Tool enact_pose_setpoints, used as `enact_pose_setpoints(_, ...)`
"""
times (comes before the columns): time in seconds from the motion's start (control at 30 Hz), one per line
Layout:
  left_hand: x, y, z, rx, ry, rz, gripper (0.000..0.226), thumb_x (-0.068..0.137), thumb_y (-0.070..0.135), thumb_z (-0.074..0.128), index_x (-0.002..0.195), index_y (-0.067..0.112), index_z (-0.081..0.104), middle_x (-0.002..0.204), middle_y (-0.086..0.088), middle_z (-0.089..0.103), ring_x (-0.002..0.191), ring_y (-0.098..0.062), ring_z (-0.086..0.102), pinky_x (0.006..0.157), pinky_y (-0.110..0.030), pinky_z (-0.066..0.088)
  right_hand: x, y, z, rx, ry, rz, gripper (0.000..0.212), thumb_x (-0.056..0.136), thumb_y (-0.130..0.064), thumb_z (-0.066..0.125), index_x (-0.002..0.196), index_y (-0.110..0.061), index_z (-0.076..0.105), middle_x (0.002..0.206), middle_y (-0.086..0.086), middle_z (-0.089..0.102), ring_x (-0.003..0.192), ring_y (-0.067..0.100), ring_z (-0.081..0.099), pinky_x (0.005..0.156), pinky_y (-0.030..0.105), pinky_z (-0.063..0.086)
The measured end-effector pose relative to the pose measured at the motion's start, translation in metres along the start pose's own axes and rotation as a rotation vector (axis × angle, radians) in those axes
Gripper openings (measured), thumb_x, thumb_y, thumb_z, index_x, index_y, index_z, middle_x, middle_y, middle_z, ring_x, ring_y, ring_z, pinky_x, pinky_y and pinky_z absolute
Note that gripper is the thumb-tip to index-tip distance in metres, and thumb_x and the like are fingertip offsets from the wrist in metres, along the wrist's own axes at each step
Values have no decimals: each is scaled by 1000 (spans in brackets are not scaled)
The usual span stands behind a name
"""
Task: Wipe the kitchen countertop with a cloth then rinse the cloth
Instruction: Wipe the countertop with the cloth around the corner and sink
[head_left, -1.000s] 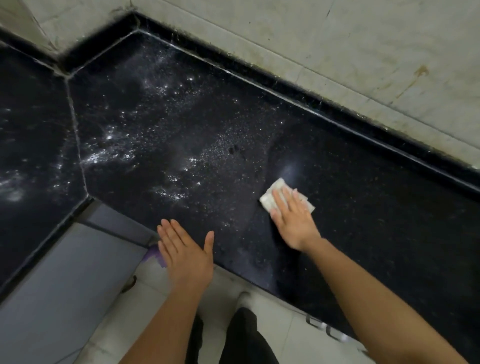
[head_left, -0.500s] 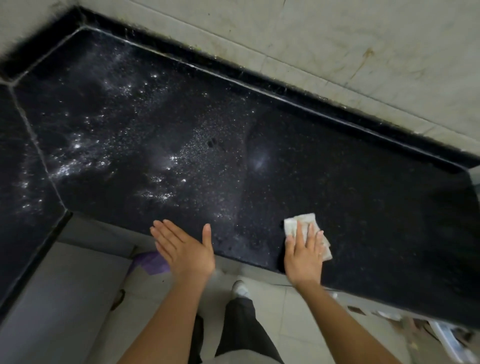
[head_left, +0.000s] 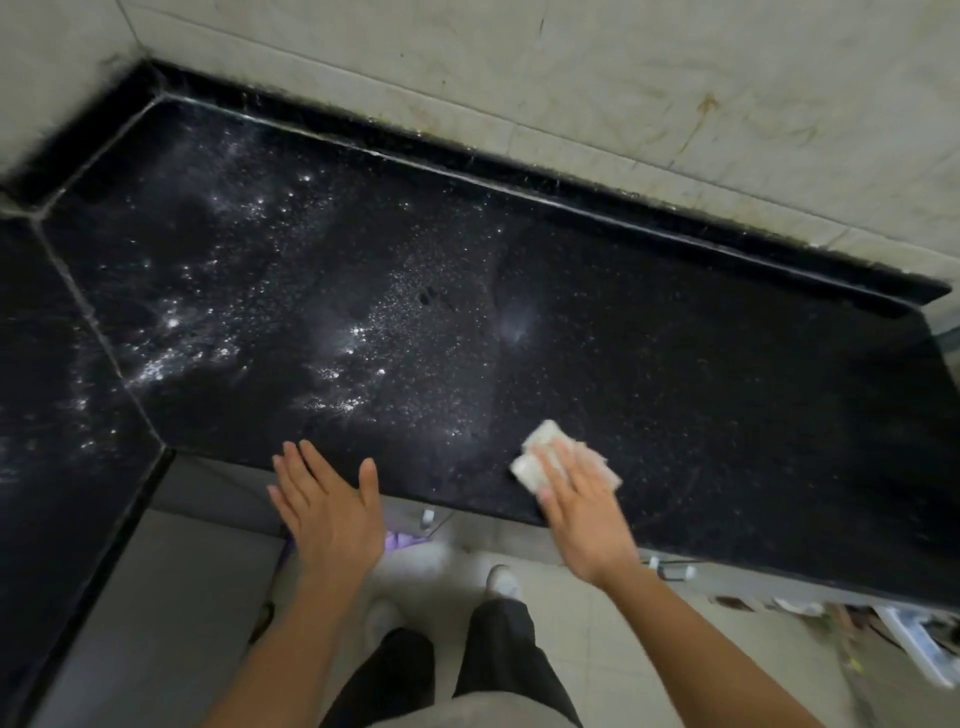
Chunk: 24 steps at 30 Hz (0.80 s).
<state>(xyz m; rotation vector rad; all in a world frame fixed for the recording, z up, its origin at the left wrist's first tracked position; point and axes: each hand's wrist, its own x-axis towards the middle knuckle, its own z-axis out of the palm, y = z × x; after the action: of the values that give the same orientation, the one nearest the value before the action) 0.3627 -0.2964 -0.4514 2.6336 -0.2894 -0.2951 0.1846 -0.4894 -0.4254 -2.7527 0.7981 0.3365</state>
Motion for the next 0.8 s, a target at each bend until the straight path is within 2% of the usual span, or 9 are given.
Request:
enact_pose_setpoints(0.07,11,-13,-7,38,-8,-14,80,97,48,32,147,-5,-2,157,-22,-4,146,-31,-8,116,-42,-9,-5,38,-2,-22,27,220,47,99,-20,20,132,-1,48,135,24,51,128,39,38,114,33,11)
enact_pose_setpoints(0.1,16,-19,-9,53,-13,-10,81,96,47,34,147,-6,-3,157,-22,-6,146,-31,-9,116,-42,-9,-8,59,-3,-20,48,347,51,99,-17,15,130,4,51,135,25,50,128,41,38,114,39,16)
enact_pose_setpoints(0.17,20,-26,-12,72,-22,6,83,96,46,36,146,-8,-3,156,-23,-7,145,-32,-10,115,-42,-9,-16,90,-6,23,96,609,52,103,-25,12,147,-2,29,154,18,24,144,33,18,119,41,9)
enact_pose_setpoints(0.23,22,-29,-10,74,-31,9,84,95,46,36,146,-9,-4,156,-25,-8,145,-33,-11,115,-42,-9,-19,102,-8,141,97,809,52,103,-32,14,152,-14,8,160,12,5,147,27,2,118,37,-3)
enact_pose_setpoints(0.37,24,-29,-6,46,-8,-9,84,96,43,39,145,-11,-2,155,-27,-7,145,-36,-9,116,-42,-9,-9,63,6,179,166,936,54,102,-34,19,152,-16,9,159,14,7,145,32,3,116,44,-1)
enact_pose_setpoints(0.47,24,-27,-2,22,31,-5,82,97,44,38,145,-12,1,154,-29,-4,145,-38,-6,116,-45,-6,-5,6,21,127,151,806,55,103,-34,17,152,-16,1,160,14,-1,146,32,-4,116,41,-8)
enact_pose_setpoints(0.6,23,-23,1,-8,37,-43,83,97,45,36,144,-13,0,154,-29,-5,144,-38,-7,115,-44,-7,-2,-62,26,145,70,432,55,100,-45,6,149,-28,-12,158,6,-16,145,27,-18,115,36,-14)
enact_pose_setpoints(0.7,22,-24,2,-11,64,-39,88,89,51,28,144,-14,4,154,-31,-1,144,-41,-3,115,-46,-4,-4,-67,23,128,20,197,51,98,-46,4,144,-37,-16,156,-3,-20,142,18,-25,116,34,-16)
enact_pose_setpoints(0.8,22,-24,3,-5,72,-37,88,90,51,30,144,-14,4,154,-31,0,144,-40,-2,115,-46,-5,-12,-38,13,88,-15,96,48,100,-44,8,141,-41,-16,151,-11,-23,139,11,-28,110,26,-22)
